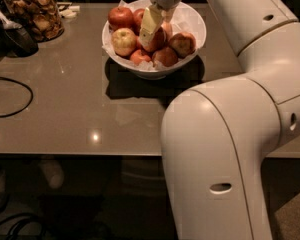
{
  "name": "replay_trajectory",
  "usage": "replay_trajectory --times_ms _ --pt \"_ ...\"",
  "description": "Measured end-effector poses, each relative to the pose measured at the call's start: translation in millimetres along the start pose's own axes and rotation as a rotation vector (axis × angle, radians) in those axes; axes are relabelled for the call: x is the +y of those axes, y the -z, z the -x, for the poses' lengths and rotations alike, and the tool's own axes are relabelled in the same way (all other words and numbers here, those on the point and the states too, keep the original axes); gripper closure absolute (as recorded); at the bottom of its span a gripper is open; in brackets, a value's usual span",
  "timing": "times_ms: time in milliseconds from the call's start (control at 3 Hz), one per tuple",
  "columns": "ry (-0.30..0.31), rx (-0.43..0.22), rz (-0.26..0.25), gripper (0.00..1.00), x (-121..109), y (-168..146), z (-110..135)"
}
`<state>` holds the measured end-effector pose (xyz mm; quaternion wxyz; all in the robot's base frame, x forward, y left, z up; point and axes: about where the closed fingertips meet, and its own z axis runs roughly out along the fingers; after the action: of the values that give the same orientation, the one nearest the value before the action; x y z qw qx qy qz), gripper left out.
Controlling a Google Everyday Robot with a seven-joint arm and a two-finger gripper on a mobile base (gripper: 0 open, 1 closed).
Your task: Pick apple from white bowl
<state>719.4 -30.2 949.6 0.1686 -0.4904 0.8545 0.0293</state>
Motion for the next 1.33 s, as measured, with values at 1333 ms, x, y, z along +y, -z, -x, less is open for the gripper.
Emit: replay_trajectory --times_ms 1333 --pt "0.018 0.044 0.047 0.28 16.0 -25.7 8.4"
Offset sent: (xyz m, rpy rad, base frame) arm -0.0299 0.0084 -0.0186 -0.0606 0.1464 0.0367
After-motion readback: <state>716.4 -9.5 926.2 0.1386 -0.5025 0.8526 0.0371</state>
